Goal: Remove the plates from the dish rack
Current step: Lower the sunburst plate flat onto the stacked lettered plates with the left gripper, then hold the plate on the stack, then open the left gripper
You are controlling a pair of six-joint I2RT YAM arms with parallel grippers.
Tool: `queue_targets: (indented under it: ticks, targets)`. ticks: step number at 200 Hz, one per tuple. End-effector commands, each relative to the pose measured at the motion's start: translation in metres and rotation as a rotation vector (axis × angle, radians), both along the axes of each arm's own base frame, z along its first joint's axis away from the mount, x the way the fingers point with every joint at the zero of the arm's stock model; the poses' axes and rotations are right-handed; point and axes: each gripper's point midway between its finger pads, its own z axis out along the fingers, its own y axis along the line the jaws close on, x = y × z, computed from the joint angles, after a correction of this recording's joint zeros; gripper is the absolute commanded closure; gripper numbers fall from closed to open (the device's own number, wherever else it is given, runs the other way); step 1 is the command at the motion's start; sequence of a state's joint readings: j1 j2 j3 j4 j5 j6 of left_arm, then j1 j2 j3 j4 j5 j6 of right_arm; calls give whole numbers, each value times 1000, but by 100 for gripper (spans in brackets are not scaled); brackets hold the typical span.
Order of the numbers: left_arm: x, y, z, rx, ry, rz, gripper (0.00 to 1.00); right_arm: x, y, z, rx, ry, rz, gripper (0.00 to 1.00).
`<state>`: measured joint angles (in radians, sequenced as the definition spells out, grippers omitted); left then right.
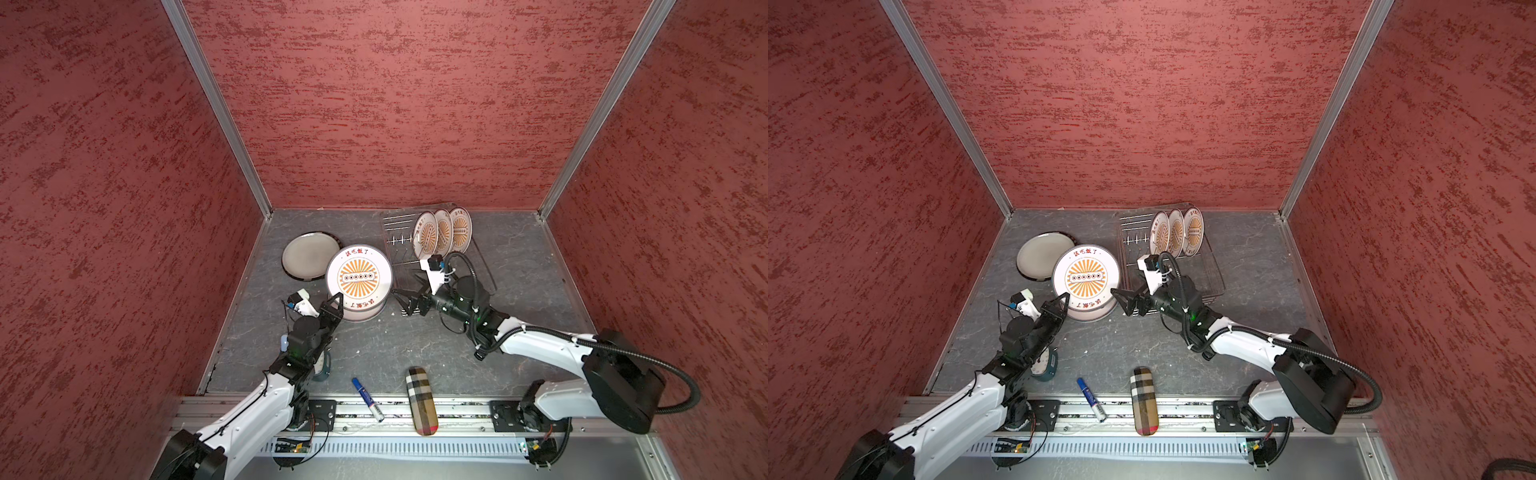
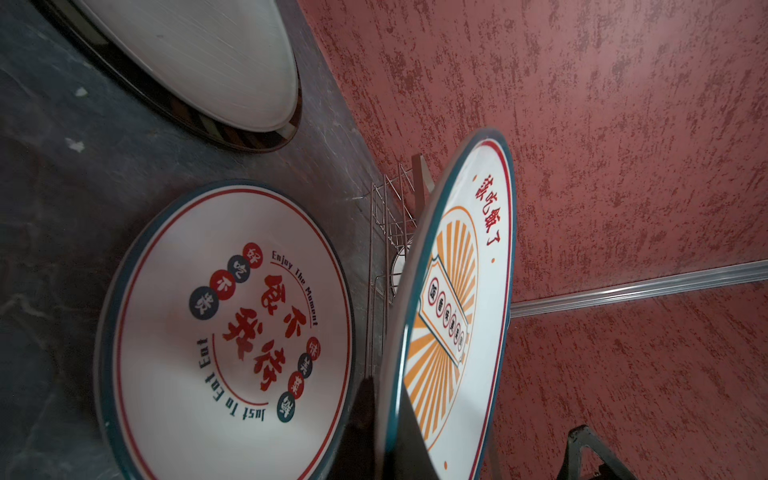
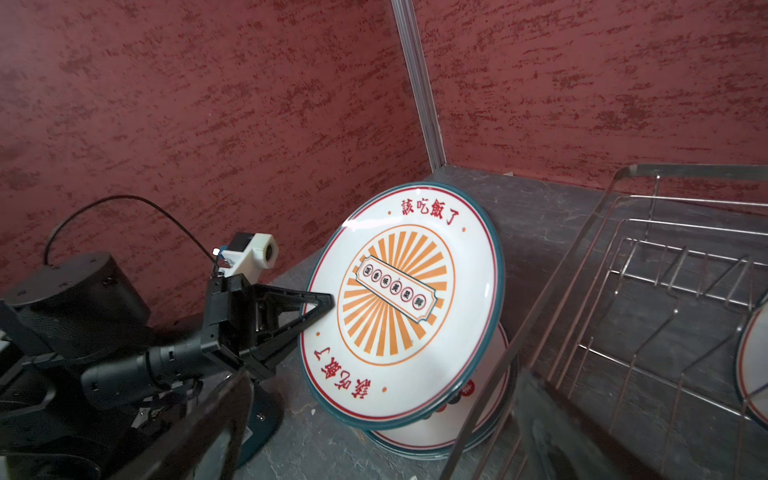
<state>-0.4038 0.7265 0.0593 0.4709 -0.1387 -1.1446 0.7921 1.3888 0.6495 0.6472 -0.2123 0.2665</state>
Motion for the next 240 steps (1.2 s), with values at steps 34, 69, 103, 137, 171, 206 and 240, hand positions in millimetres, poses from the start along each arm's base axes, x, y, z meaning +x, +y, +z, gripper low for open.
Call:
queue_targets:
  ticks: [34, 69, 103, 137, 171, 206, 240]
  targets:
    - [-5, 20, -21, -28, 189, 123, 100, 33, 5, -24, -156, 17, -166, 1]
    - [-1, 12, -23, -32, 232, 97, 100, 32, 7, -19, -149, -11, -156, 1]
    - [5, 7, -32, -37, 303, 94, 100, 23, 19, -24, -176, -20, -68, 1]
    - [8, 5, -35, -49, 324, 97, 100, 9, 29, -29, -196, -34, 28, 1]
    - [9, 1, -38, -59, 354, 88, 100, 7, 35, -33, -224, -34, 53, 1]
    - [6, 4, -46, -76, 390, 111, 100, 11, 36, -38, -246, -24, 35, 1]
    - [6, 4, -49, -73, 408, 116, 99, 10, 40, -42, -255, -20, 52, 1]
